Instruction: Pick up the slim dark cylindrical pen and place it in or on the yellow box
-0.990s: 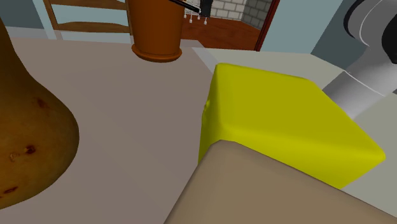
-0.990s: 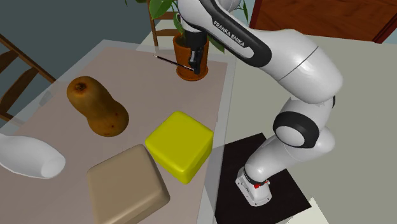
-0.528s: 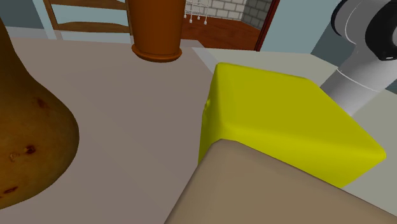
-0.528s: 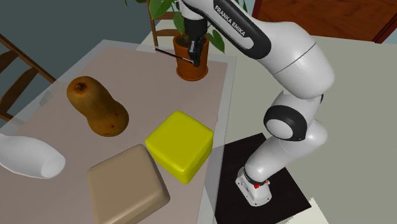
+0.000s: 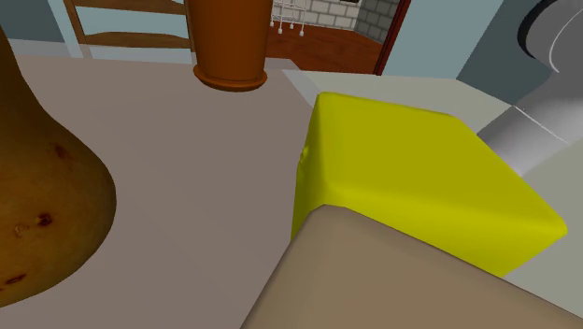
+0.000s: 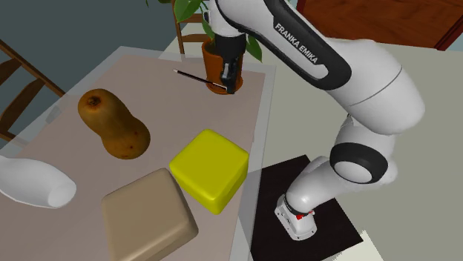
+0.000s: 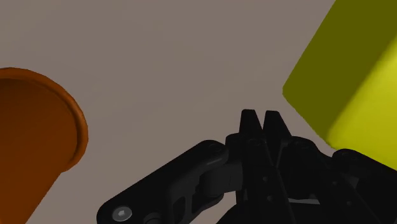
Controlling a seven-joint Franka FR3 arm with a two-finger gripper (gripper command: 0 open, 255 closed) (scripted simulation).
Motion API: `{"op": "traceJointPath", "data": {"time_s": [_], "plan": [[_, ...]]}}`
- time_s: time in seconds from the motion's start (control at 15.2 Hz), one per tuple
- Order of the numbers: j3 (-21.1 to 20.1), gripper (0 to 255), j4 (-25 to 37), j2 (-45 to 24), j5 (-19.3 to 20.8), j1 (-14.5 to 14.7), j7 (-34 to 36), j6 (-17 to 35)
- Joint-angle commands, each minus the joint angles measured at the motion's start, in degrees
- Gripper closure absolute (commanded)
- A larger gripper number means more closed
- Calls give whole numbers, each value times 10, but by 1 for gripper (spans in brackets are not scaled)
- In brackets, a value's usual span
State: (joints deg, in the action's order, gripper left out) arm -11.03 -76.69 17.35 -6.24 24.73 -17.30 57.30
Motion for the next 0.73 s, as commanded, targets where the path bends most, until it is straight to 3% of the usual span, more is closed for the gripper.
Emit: {"op": "traceJointPath", "data": {"time_s": [0.0,0.66], "plan": [[-15,255,-24,26,-12,7,27,0],[-94,255,-62,109,-84,33,159,-24]]}}
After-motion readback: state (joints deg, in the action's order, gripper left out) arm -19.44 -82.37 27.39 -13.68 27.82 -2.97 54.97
